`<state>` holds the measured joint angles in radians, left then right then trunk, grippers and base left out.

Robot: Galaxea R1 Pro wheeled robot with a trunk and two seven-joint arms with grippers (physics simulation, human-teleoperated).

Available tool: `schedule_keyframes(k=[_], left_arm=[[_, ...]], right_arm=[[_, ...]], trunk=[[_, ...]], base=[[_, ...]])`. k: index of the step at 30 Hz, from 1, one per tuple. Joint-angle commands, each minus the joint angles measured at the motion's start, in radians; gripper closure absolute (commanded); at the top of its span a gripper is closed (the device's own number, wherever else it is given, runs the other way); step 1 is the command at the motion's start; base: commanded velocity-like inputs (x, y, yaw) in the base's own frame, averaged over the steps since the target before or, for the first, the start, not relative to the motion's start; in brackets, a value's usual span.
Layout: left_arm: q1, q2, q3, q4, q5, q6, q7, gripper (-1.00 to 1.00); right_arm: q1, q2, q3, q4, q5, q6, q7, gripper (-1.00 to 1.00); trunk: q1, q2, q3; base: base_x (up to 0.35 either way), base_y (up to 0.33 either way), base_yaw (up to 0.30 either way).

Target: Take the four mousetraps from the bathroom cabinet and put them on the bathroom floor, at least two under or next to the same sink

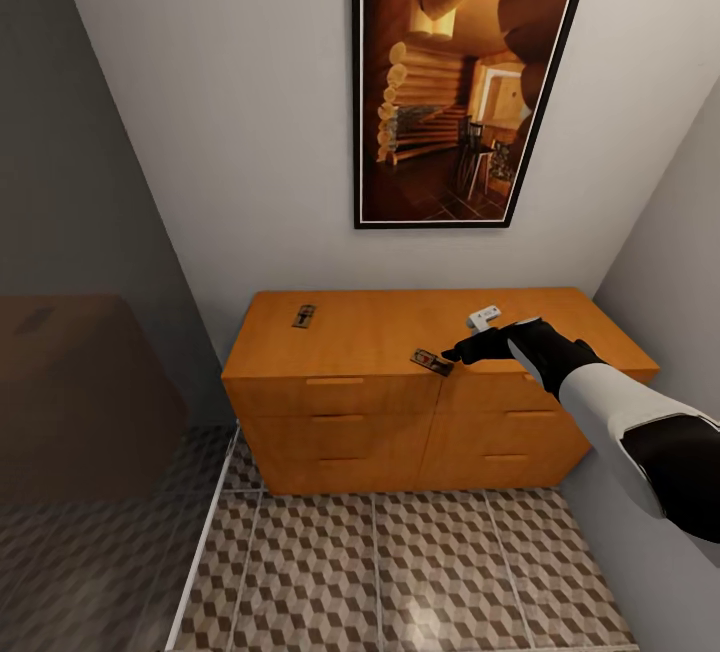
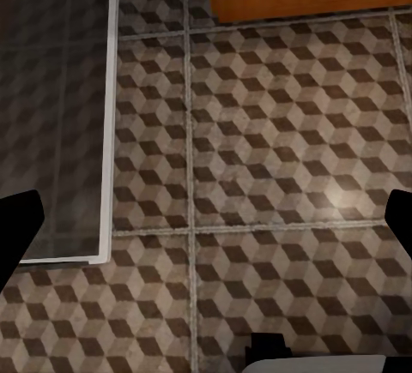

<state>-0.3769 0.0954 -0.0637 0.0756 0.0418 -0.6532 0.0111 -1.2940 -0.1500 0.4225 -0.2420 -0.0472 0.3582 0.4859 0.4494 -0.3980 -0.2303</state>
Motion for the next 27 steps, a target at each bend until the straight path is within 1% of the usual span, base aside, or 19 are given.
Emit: schedule_keyframes(k=[1, 11, 19, 27], left_arm=[[-0.002, 0.000, -0.007, 0.004, 0.004, -0.006, 0.001, -1.00], [-0.002, 0.000, -0.007, 0.004, 0.004, -0.006, 0.001, -1.00], [-0.002, 0.000, -0.007, 0.004, 0.004, -0.006, 0.001, -1.00], [-0.002, 0.000, -0.007, 0.004, 0.004, -0.006, 0.001, -1.00]], right_arm=[[-0.001, -0.001, 0.004, -0.002, -0.005, 0.006, 0.002, -1.00], [-0.001, 0.000, 0.004, 0.000, -0.005, 0.004, 0.002, -1.00], [-0.001, 0.000, 0.004, 0.000, -0.005, 0.004, 0.002, -1.00], [-0.001, 0.000, 0.004, 0.000, -0.005, 0.004, 0.002, -1.00]], trunk=[[0.001, -0.002, -0.002], [0.001, -0.002, -0.002], [0.001, -0.002, -0.002], [0.001, -0.002, -0.002]], base=[[0.000, 0.000, 0.000], [0.001, 0.000, 0.000], [0.124, 0.000, 0.000], [0.024, 0.000, 0.000]])
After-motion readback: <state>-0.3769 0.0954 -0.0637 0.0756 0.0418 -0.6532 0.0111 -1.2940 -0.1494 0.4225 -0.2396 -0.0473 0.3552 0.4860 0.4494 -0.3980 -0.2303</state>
